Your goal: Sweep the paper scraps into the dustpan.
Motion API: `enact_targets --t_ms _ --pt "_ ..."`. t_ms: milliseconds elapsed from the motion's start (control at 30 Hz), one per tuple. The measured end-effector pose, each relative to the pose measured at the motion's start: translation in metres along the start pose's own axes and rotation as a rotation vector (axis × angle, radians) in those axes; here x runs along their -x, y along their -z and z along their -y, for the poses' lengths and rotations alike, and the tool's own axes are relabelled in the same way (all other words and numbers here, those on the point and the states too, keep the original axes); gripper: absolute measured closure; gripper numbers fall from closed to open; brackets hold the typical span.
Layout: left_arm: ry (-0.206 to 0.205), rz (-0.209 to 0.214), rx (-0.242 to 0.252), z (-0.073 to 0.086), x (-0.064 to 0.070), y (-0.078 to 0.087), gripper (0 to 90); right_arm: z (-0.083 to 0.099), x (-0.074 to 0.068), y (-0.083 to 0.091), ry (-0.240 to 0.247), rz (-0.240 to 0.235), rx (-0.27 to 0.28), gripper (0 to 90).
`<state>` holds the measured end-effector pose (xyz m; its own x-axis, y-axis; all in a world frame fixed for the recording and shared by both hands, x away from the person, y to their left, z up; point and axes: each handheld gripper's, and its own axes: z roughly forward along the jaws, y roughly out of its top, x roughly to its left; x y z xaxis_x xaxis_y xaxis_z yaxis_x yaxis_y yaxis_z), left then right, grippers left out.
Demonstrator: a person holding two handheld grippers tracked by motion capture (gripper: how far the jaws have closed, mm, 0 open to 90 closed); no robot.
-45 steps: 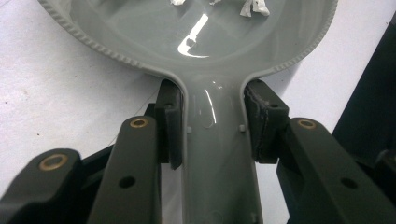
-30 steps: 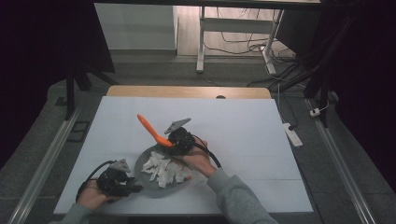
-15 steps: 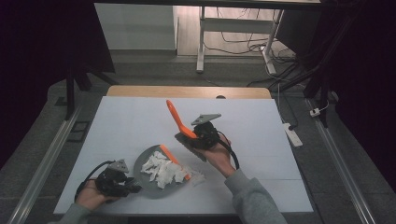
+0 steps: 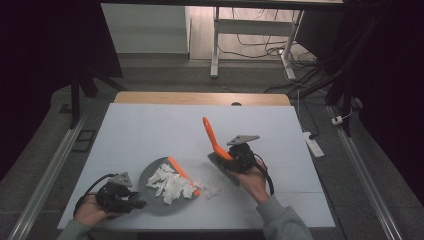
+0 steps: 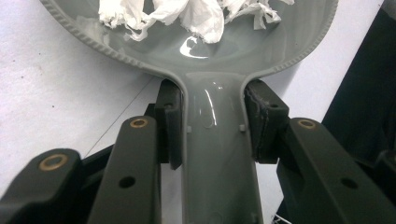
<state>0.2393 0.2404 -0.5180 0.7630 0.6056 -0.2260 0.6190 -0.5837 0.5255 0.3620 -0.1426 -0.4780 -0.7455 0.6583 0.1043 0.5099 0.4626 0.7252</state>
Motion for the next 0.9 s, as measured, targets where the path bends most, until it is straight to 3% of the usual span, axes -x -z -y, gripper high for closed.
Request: enact_targets --t_ms 900 --pt "-0.037 0.018 -0.007 0.008 0.013 0.006 61.1 0.018 -0.006 0.002 -0.012 -0.026 -0.009 71.1"
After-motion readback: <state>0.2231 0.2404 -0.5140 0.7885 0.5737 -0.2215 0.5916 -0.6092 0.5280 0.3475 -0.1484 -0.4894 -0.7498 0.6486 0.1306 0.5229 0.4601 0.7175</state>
